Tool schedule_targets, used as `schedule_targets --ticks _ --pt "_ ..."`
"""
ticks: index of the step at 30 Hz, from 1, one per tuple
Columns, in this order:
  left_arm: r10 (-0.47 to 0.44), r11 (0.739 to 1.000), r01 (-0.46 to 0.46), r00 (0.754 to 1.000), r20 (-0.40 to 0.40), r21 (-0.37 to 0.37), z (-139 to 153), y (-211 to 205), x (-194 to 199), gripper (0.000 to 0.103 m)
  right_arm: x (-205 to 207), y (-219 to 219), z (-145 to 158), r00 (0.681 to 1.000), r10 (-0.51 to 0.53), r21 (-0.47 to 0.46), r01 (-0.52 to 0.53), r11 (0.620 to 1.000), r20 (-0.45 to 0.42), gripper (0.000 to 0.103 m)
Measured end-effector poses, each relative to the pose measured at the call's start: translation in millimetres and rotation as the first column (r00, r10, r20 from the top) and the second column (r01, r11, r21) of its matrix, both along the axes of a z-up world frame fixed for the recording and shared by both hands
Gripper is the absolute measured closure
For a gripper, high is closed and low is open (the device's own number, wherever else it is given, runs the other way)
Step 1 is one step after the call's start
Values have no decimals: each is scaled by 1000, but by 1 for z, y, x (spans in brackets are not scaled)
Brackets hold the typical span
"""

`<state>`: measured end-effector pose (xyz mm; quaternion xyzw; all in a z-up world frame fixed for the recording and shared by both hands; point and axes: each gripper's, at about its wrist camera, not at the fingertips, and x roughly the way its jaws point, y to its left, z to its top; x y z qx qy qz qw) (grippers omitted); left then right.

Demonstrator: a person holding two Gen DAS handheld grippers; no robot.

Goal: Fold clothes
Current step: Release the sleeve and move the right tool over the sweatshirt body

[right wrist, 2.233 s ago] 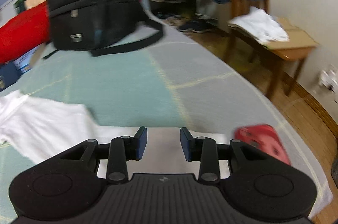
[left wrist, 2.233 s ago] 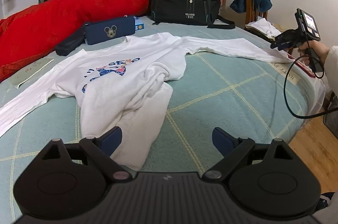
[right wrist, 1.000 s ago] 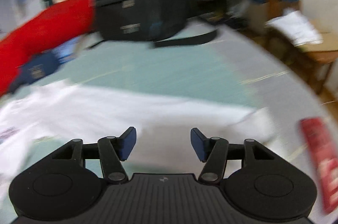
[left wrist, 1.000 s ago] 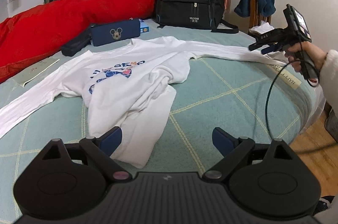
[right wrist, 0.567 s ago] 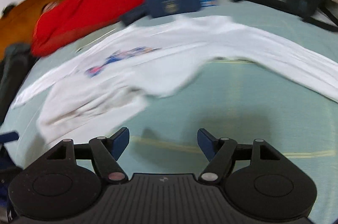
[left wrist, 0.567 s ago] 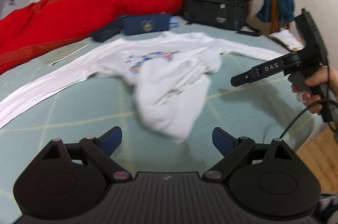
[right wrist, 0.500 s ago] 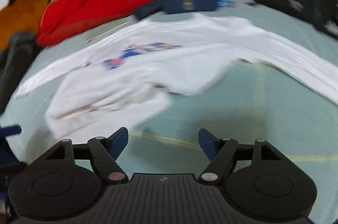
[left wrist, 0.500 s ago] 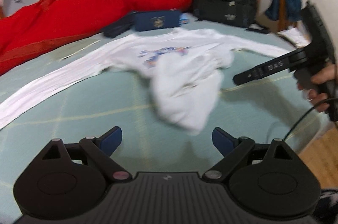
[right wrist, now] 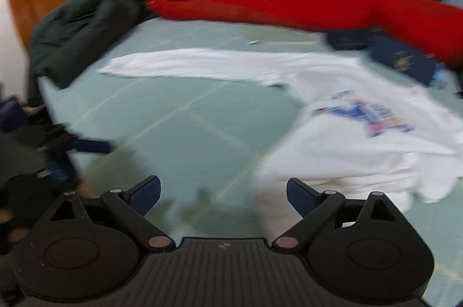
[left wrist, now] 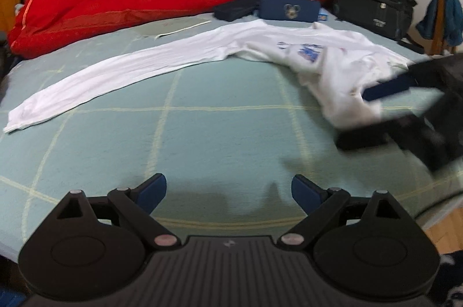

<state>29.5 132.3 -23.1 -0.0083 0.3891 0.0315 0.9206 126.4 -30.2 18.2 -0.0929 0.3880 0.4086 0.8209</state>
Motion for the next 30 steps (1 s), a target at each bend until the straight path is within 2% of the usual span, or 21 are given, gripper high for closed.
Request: schedule_targets --ticks 3,9,12,16,21,24,28,30 --pt "41 999 -41 999 -9 6 -2 13 2 10 -2 10 -11 996 55 19 -54 998 -69 4" --pt "90 996 -90 996 -16 24 -1 23 4 10 11 26 -41 995 41 -17 -43 999 -89 4" --pt "80 997 -79 997 -11 6 1 22 6 10 26 23 -46 1000 -9 -48 8 999 -23 5" --pt "56 998 -56 998 -14 12 3 11 14 10 43 6 -32 997 -46 -73 51 996 67 5" --pt "17 999 -16 1000 -21 31 3 -4 25 10 77 -20 -17 977 -120 -129 144 981 177 5" --pt "3 999 -1 999 -32 41 2 -12 30 10 102 -32 -11 955 -160 -182 209 961 252 5" --pt "-11 999 13 999 -42 49 1 -20 37 10 139 -43 -9 943 -170 -238 242 941 286 4" --pt "-17 998 20 999 -47 52 1 -24 40 10 156 -48 -9 948 -163 -251 234 939 275 3"
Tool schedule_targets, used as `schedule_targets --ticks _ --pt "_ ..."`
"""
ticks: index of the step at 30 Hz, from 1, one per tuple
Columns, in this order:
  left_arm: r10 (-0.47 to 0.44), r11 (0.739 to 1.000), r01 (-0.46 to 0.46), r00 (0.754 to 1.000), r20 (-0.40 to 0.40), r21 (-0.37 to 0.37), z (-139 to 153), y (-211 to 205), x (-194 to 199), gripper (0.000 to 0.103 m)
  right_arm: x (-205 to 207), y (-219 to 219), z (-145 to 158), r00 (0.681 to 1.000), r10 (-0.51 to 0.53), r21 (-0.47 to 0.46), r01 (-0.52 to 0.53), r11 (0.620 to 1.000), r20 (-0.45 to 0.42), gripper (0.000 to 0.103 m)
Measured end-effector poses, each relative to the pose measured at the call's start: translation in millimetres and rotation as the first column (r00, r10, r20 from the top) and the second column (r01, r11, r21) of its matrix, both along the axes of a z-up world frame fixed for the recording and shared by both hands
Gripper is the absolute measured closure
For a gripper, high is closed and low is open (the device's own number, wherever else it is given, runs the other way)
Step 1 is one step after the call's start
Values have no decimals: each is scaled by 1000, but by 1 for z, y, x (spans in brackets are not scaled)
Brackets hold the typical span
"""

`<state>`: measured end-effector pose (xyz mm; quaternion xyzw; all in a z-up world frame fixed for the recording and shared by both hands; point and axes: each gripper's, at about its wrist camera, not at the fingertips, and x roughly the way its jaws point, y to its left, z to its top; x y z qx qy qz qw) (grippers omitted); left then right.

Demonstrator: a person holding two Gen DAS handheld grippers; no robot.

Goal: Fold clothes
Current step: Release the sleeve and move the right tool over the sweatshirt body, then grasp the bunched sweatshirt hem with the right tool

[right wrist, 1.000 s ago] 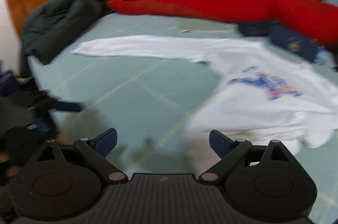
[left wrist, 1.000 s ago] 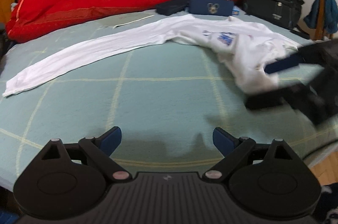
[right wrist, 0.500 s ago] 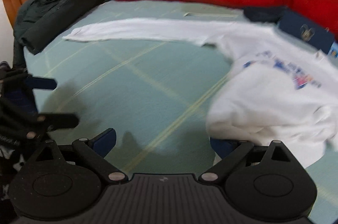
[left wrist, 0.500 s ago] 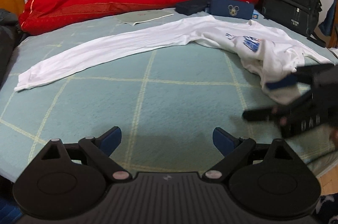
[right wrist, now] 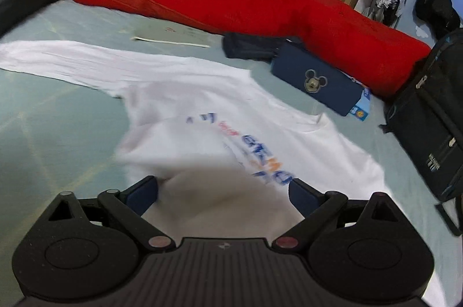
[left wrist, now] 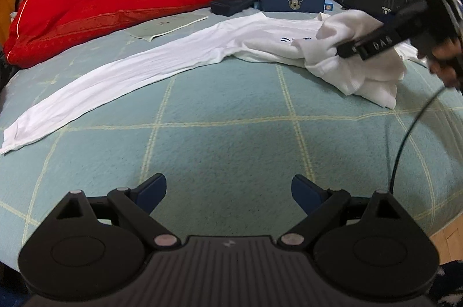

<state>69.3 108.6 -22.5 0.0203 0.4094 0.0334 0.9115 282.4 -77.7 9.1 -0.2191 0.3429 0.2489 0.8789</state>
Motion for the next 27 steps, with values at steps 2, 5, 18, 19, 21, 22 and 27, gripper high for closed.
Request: schedule_targets --ticks 2,5,18,19,21,22,27 --pt "-5 1000 5 1000 -4 4 0 -3 3 10 15 -2 0 1000 -16 -30 16 999 5 3" --pt "-14 1000 14 1000 -7 9 0 -7 7 10 40 -8 3 999 -34 -60 35 998 19 3" --pt "-55 998 55 998 -7 8 2 -25 16 10 86 -43 13 989 -144 -40 145 989 21 3" --pt "-59 998 59 998 -6 7 2 -26 16 10 77 -43 18 992 -120 -27 121 992 32 3" --pt "-67 998 67 998 -3 2 2 -28 16 10 54 -40 28 996 -60 -13 61 998 60 3" --pt "-72 997 72 997 -2 -1 2 -29 16 10 42 -38 33 997 -23 -11 24 1000 75 3" --pt "-83 996 83 997 9 -13 2 -31 11 10 -25 -15 44 966 221 -28 -219 975 135 7"
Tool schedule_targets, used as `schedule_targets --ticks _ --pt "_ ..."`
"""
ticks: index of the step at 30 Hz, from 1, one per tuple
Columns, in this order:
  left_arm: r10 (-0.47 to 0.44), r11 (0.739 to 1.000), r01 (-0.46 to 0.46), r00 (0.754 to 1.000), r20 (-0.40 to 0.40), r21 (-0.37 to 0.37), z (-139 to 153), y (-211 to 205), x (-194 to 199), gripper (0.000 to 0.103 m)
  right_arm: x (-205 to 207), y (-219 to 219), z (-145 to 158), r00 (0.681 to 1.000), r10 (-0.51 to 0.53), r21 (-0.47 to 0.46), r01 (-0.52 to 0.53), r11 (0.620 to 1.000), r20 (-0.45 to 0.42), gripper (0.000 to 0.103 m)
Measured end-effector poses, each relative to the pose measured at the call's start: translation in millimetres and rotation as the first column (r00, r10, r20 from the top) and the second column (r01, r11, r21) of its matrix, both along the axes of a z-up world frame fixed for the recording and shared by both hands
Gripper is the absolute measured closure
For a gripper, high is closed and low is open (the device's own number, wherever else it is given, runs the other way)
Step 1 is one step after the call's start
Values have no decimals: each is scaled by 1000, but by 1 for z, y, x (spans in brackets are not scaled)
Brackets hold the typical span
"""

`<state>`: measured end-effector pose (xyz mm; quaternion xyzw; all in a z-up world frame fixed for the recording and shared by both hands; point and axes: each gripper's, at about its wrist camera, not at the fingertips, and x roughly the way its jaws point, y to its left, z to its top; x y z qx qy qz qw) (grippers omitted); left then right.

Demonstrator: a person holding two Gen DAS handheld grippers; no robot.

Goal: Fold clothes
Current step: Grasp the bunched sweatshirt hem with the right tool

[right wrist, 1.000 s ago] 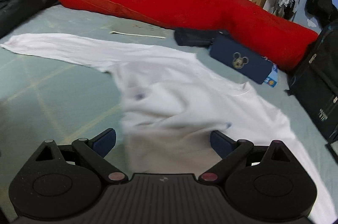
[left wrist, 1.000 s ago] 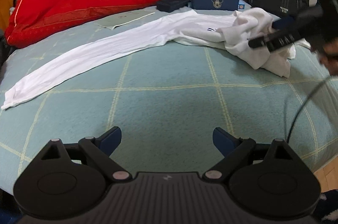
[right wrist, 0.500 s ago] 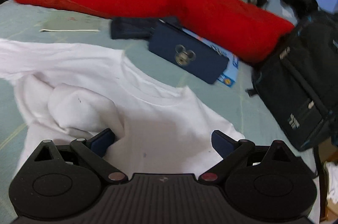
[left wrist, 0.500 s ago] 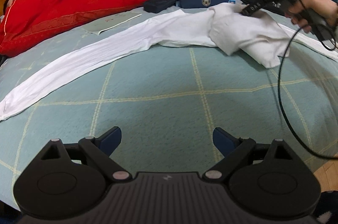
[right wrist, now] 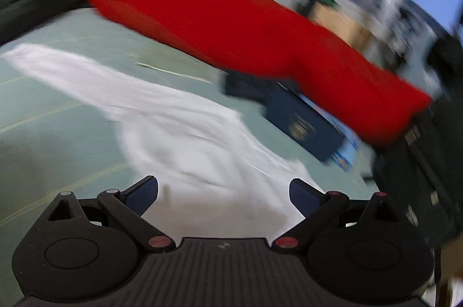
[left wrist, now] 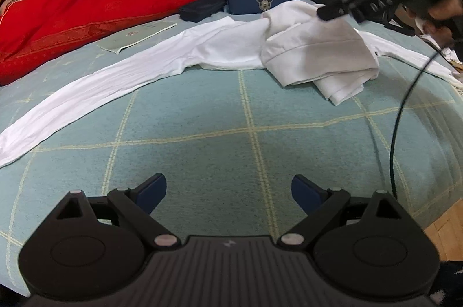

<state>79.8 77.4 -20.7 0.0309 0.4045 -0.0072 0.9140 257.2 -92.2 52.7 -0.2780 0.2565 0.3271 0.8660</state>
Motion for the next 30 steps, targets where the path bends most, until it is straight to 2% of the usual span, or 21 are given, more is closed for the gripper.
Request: schedule_targets --ticks 1,3,6,7,12,14,17,19,20,21,25,30 --pt "-1 1000 1 1000 2 -3 0 0 -1 10 -13 7 -2 998 64 -7 -64 998 -4 9" --pt "4 1000 -3 1000 4 -14 -1 3 -5 10 -32 20 -12 983 180 -37 -181 983 -28 26" --pt "8 1000 -8 1000 5 -25 -1 7 -10 10 -45 44 -41 958 282 -141 -287 948 -50 37" --pt "10 1000 -10 1000 5 -27 -2 8 -12 10 -47 50 -52 953 300 -178 -303 936 -44 38" --pt "5 999 -5 1000 9 -39 -3 11 -16 10 -41 61 -92 939 339 -427 -284 858 56 43" --pt "0 999 1 1000 14 -49 -3 12 -15 10 -41 60 -98 929 357 -487 -270 830 93 47" --pt "-6 999 7 1000 12 -53 -4 10 -13 10 -42 61 -102 922 362 -527 -242 814 137 72" --pt "-9 999 10 1000 10 -51 -5 9 -13 10 -42 62 -101 923 356 -519 -234 822 149 83" --pt "-11 999 11 1000 10 -49 -5 9 -13 10 -42 62 -98 925 349 -498 -234 835 149 89" --pt "-9 999 10 1000 13 -50 -4 9 -13 10 -42 61 -91 930 338 -466 -238 852 144 91" --pt "2 999 -1 1000 26 -47 -1 9 -15 10 -45 55 -63 948 301 -324 -253 912 106 92" --pt "7 999 -5 999 43 -44 1 8 -16 10 -48 45 -28 955 296 -132 -294 947 -6 92"
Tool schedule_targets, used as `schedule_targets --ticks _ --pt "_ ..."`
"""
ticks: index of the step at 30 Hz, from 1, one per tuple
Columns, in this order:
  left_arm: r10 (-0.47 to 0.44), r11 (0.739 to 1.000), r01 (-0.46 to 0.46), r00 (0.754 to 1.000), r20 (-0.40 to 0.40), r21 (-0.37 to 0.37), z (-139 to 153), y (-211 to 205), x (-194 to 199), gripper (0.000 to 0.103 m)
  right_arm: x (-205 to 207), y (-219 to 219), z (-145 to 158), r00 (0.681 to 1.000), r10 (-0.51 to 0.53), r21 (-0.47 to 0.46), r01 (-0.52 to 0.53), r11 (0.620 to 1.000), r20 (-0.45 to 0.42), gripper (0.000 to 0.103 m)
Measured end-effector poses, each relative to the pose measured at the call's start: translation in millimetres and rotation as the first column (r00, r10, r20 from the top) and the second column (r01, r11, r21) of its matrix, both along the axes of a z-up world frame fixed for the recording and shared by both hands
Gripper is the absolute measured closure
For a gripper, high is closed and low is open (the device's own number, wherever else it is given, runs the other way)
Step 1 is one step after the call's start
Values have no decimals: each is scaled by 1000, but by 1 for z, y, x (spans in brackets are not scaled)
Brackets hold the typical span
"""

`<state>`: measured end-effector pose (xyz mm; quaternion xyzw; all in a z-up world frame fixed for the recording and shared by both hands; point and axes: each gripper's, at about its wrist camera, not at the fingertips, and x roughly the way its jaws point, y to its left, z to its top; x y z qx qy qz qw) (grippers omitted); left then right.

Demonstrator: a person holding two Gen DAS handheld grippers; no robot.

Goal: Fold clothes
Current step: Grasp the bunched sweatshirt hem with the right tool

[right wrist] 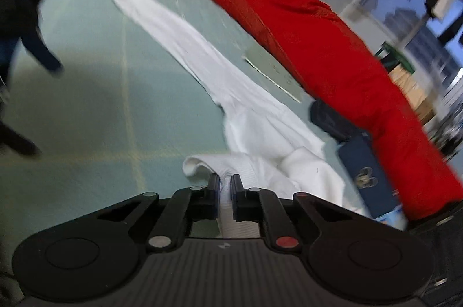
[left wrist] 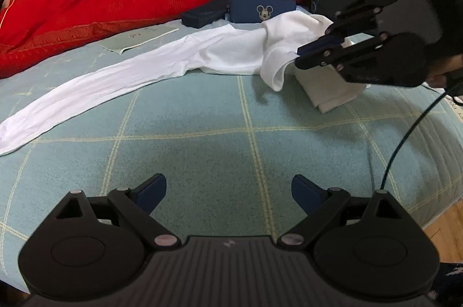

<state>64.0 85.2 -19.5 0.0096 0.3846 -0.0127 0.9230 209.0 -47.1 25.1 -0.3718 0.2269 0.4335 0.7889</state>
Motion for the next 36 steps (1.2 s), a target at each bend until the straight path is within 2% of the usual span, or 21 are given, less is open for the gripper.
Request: schedule_targets --ticks 4,7,11,14,16,19,20,21,25,28,31,34,35,36 --pt "13 1000 -13 1000 10 19 2 1 -2 10 -11 -3 12 992 32 71 -23 997 -124 92" --pt "25 999 -26 1000 14 27 3 3 -4 10 -24 2 11 978 73 90 -57 994 -193 97" --pt "14 1000 -15 999 31 21 4 4 -9 10 -36 11 0 979 87 64 -77 995 -185 96" --pt "-9 1000 8 999 43 15 3 1 -10 10 -44 -4 2 979 53 81 -38 996 -197 95" --pt "-34 999 34 998 56 13 0 -4 -6 11 -45 -18 9 975 22 130 7 992 -220 91" --pt "-80 996 77 994 71 44 -7 -16 3 14 -54 -45 17 972 -28 206 77 976 -233 77" --pt "-98 993 93 993 73 67 -11 -21 8 17 -56 -55 16 971 -54 220 107 970 -233 70" --pt "-117 990 110 990 74 90 -14 -27 13 25 -58 -64 15 969 -80 234 136 963 -233 63" --pt "-170 965 153 983 66 213 -33 -48 34 40 -58 -102 -8 933 -209 235 281 930 -292 59" --pt "-206 946 176 975 87 272 -43 -58 45 40 -51 -124 -34 885 -296 215 387 897 -360 58" --pt "-270 915 221 957 108 337 -44 -70 54 40 -45 -139 -57 838 -339 204 455 867 -427 58" --pt "-320 885 258 941 106 387 -47 -80 66 43 -43 -141 -69 824 -339 223 473 852 -454 56" --pt "-336 878 274 937 98 393 -48 -83 71 50 -42 -141 -72 821 -337 230 477 848 -461 54" --pt "-350 872 288 932 91 397 -49 -85 76 77 -41 -141 -74 820 -335 237 479 845 -464 53"
